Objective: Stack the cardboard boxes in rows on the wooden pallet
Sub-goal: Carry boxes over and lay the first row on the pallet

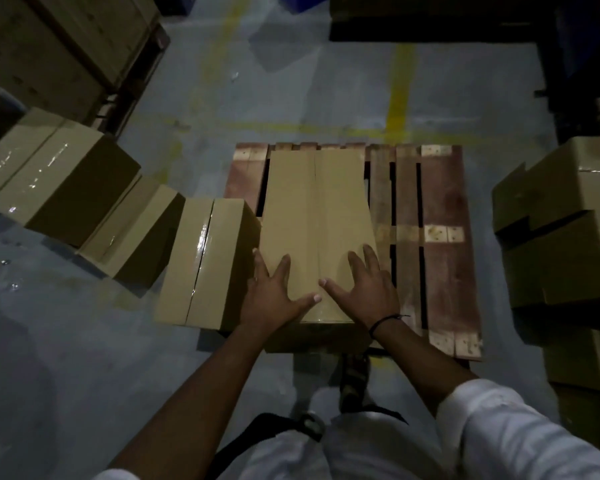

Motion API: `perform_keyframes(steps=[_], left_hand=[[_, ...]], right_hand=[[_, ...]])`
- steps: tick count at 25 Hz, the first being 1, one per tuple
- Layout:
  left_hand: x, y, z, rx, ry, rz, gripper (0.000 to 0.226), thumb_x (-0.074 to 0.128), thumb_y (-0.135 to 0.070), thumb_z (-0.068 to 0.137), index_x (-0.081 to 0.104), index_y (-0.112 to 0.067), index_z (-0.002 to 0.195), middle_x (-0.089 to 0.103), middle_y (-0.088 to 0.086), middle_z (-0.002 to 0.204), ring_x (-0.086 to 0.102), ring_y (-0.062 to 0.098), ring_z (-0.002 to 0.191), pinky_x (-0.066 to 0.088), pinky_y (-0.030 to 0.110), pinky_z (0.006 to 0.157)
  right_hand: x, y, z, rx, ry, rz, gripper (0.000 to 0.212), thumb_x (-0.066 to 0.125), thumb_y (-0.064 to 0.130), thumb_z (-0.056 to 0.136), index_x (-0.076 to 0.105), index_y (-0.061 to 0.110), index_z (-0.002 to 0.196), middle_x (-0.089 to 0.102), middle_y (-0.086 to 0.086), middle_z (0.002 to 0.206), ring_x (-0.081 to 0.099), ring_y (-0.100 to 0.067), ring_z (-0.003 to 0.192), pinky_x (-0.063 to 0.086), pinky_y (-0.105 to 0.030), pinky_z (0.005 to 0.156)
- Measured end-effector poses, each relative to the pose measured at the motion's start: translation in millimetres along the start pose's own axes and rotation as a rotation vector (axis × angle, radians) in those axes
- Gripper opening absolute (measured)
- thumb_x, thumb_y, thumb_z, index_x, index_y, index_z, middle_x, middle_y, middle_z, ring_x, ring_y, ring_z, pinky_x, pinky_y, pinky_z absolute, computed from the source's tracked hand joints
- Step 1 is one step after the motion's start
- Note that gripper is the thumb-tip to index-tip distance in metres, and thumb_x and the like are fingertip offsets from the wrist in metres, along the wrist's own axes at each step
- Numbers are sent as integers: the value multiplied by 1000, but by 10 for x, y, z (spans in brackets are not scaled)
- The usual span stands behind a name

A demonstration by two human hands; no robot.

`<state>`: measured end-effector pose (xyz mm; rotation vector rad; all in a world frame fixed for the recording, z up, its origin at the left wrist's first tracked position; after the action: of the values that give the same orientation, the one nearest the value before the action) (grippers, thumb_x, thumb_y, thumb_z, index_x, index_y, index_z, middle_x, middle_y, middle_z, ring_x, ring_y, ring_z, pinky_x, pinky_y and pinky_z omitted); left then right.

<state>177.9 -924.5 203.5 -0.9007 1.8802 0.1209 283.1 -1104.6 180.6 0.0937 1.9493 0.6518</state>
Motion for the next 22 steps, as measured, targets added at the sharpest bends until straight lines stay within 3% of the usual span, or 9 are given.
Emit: perform_keyframes(steps=[9, 16, 19, 22], left_hand=[[521, 1218, 691, -8, 223, -82, 126, 70, -86, 59, -2, -49, 156, -41, -2, 158, 2, 43, 152, 29, 59, 117], [848, 2243, 1425, 116, 294, -134, 123, 80, -76, 58, 10, -51, 156, -35, -7, 161, -1, 35, 154, 28, 52, 117], [1005, 2573, 1681, 159, 299, -166, 118, 80, -75, 59, 16, -51, 156, -31, -8, 163, 0, 31, 154, 28, 49, 118], [1141, 2812, 1837, 182, 294, -179, 116, 80, -75, 59, 18, -52, 155, -32, -10, 162, 0, 28, 154, 27, 47, 119]], right_hand=[[1272, 320, 397, 63, 77, -69, 96, 37, 90, 78, 23, 34, 155, 0, 5, 168, 36, -38, 140, 42, -48, 106], [2483, 561, 728, 167, 29, -134, 91, 36, 86, 83, 25, 33, 155, -1, 5, 168, 39, -36, 137, 39, -47, 108], [2861, 612, 859, 140, -45, -140, 86, 42, 80, 86, 40, 23, 151, 15, -5, 166, 41, -33, 137, 41, -47, 108], [3148, 670, 928, 27, -133, -129, 76, 48, 70, 90, 55, 13, 140, 33, -14, 160, 49, -35, 132, 47, -53, 97]])
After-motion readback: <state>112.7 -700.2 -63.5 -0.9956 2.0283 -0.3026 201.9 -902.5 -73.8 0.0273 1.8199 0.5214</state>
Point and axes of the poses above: each hand's wrist, its own z-axis towards the middle knuckle, its own x-axis out of the palm, y = z × x, the point moved 9 cm from there along z, towards the middle knuckle
